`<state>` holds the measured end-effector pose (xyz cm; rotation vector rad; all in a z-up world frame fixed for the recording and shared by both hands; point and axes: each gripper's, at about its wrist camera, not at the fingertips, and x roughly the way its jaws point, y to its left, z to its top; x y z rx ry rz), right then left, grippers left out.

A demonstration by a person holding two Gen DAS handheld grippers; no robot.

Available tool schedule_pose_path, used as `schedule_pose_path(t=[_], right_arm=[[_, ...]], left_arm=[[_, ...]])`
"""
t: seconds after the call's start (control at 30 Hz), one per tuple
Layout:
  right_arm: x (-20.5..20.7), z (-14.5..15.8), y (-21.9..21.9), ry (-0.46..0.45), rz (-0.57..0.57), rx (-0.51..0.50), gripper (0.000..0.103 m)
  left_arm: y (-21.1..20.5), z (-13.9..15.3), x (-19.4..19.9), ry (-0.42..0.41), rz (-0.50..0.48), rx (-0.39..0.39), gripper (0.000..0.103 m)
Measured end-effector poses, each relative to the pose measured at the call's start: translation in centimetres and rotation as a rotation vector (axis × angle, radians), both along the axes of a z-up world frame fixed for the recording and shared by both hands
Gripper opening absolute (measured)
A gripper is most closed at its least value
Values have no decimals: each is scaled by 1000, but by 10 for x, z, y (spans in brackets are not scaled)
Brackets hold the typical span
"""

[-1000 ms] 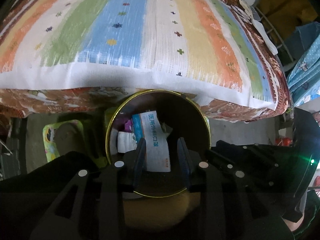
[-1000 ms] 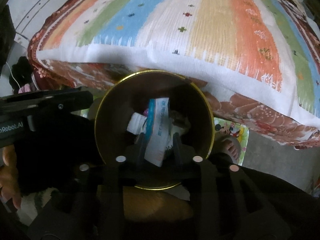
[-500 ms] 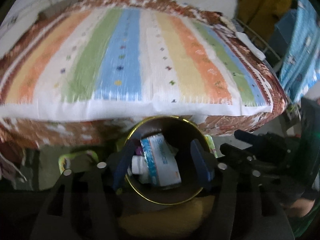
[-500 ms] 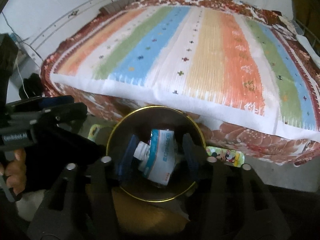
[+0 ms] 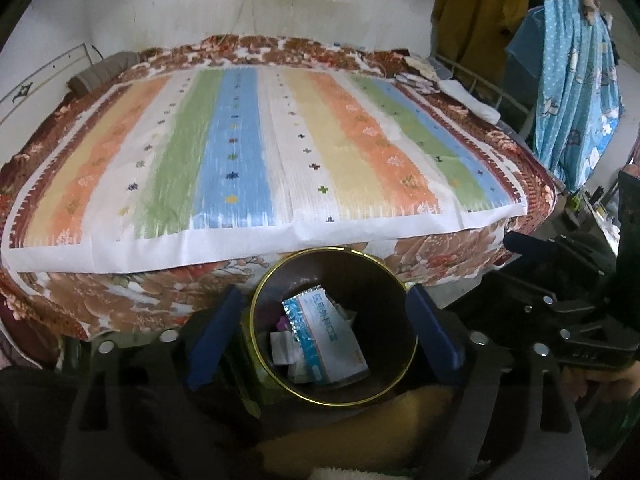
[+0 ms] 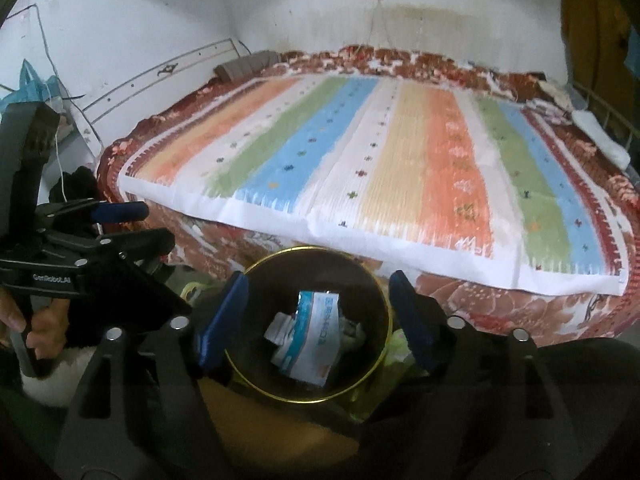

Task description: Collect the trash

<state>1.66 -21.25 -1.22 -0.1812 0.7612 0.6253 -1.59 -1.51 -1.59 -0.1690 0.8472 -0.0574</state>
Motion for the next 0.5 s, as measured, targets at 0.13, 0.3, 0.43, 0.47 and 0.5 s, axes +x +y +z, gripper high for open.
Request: schedule_pose_path(t=[0.13, 0.3, 0.43, 0.47, 0.5], right_arm=[[-11, 4, -1, -36, 21, 13, 82], [-18, 5, -5, -60, 32, 37, 94], [-17, 3, -3, -48, 26, 31, 94], [-17, 3, -4, -45, 26, 35, 94], [-16, 3, -4, -41, 27, 37, 94]], left_arm=[[-4, 4, -9, -51, -2, 20, 97], [-1, 3, -16, -73, 16, 0, 97], [1, -1, -14, -51, 24, -7, 97], [2, -1, -13, -46, 24, -14, 97], [2, -2, -13, -44, 25, -17, 97]])
